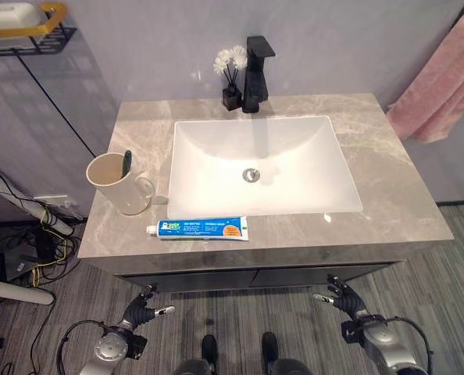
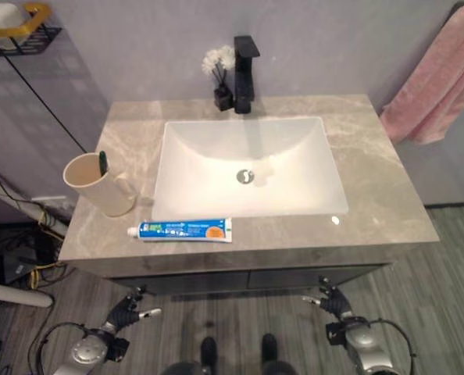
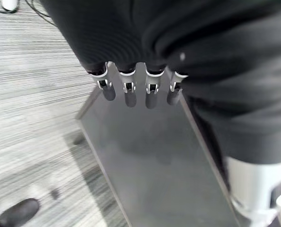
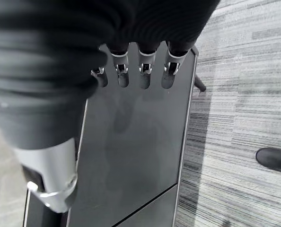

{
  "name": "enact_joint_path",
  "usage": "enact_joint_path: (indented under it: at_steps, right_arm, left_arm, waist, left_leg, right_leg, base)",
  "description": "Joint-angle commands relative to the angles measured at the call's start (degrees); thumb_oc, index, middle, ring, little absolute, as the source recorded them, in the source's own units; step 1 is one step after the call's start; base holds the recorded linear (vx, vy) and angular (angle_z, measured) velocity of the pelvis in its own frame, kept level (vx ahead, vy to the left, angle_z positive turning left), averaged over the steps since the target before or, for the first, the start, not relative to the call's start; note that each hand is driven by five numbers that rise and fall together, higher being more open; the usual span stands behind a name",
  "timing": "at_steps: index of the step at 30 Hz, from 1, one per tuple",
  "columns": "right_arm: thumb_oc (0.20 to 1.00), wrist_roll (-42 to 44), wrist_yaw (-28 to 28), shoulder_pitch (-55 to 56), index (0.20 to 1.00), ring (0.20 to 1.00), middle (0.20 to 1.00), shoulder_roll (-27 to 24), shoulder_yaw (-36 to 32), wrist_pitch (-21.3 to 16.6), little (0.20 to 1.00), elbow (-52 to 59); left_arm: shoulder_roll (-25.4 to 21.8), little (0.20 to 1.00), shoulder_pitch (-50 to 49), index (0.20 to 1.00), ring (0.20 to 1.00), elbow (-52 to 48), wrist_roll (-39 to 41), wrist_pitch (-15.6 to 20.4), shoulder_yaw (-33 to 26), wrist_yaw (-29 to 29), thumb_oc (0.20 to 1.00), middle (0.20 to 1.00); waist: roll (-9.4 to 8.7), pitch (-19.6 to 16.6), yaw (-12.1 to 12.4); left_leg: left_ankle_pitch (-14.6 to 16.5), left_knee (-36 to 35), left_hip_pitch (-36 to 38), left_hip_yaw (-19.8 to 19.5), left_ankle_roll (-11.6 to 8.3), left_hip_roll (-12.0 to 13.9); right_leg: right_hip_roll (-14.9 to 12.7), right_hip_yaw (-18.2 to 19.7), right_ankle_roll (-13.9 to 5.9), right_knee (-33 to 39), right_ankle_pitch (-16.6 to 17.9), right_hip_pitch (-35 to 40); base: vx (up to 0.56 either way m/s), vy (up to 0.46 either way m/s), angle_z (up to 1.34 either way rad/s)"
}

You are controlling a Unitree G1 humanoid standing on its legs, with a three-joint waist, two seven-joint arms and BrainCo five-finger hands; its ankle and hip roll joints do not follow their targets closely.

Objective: Put brush and paste in cup on sink, flatten towel.

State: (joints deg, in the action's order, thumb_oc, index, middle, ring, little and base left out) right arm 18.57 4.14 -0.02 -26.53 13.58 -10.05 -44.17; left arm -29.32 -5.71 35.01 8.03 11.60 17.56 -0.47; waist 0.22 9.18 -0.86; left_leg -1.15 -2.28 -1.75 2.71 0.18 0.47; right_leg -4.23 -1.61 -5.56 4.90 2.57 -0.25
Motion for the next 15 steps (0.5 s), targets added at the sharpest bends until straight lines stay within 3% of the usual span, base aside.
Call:
enact_joint_path:
  at_steps: [1,2,4,5,9,12,15]
  right_arm:
    - [1.000,-0.7,0.6,-0.5,1.000,1.000,1.000,-2.6,-0.7,-1.9,1.000,0.5]
    - [1.000,-0.7,0.6,-0.5,1.000,1.000,1.000,-2.5,-0.7,-1.9,1.000,0.5]
    - [1.000,-0.5,0.8,-0.8,1.000,1.000,1.000,-3.2,-1.4,-2.3,1.000,-1.4]
    - [1.000,-0.5,0.8,-0.8,1.000,1.000,1.000,-3.2,-1.4,-2.3,1.000,-1.4]
    - [1.000,-1.9,2.9,-3.3,1.000,1.000,1.000,-5.1,-0.2,-1.2,1.000,-8.6]
    - [1.000,-3.2,3.9,-4.7,1.000,1.000,1.000,-4.2,1.8,-0.5,1.000,-10.1]
    - [1.000,-4.6,5.3,-5.2,1.000,1.000,1.000,-2.9,3.1,0.5,1.000,-11.3]
  left_arm:
    - [-5.8,1.000,0.8,1.000,1.000,-4.0,-4.7,2.3,0.9,-1.9,1.000,1.000]
    - [-5.8,1.000,0.8,1.000,1.000,-4.0,-4.7,2.3,0.9,-1.9,1.000,1.000]
    - [-12.0,1.000,-0.9,1.000,1.000,-10.2,-7.1,3.2,2.5,-4.7,1.000,1.000]
    - [-12.0,1.000,-0.9,1.000,1.000,-10.2,-7.1,3.2,2.5,-4.8,1.000,1.000]
    - [-30.7,1.000,-4.4,1.000,1.000,-26.5,-6.4,1.5,3.7,-19.1,1.000,1.000]
    - [-34.1,1.000,-4.3,1.000,1.000,-30.8,-3.9,0.8,2.4,-21.4,1.000,1.000]
    - [-44.0,1.000,-10.8,1.000,1.000,-44.7,5.3,-0.7,-8.3,-26.1,1.000,1.000]
  waist:
    - [-2.23,-1.2,0.5]
    - [-2.23,-1.2,0.5]
    - [-1.71,-0.9,0.5]
    - [-1.73,-0.9,0.5]
    - [0.32,-1.2,0.3]
    - [0.82,-1.5,0.4]
    - [2.68,-2.3,1.6]
  left_leg:
    - [1.4,5.7,-4.6,-1.6,-2.18,0.0]
    - [1.4,5.7,-4.6,-1.6,-2.18,0.0]
    - [0.6,4.9,-4.9,-2.1,-2.62,0.5]
    - [0.6,4.9,-4.9,-2.1,-2.63,0.5]
    - [-0.4,3.5,-3.9,-1.6,-3.43,1.7]
    - [-0.6,3.1,-3.1,-1.4,-3.73,2.1]
    - [-1.3,2.7,-1.6,-2.1,-4.08,2.4]
  right_leg:
    - [-0.9,2.3,-1.85,-7.0,-2.8,-3.7]
    - [-0.9,2.3,-1.85,-7.0,-2.8,-3.7]
    - [-0.7,1.7,-1.68,-6.2,-2.6,-3.7]
    - [-0.8,1.7,-1.68,-6.2,-2.6,-3.7]
    - [-0.4,1.5,-1.51,-5.1,-2.5,-2.8]
    - [-0.2,1.6,-1.33,-5.0,-2.8,-2.2]
    - [0.5,1.5,-0.62,-5.9,-3.8,-1.0]
  base:
    - [-0.02,-0.060,0.16]
    - [-0.03,-0.060,0.11]
    - [-0.05,-0.066,0.00]
    - [-0.05,-0.074,-0.01]
    - [-0.02,-0.061,0.01]
    - [0.00,-0.054,0.01]
    - [-0.02,-0.074,-0.02]
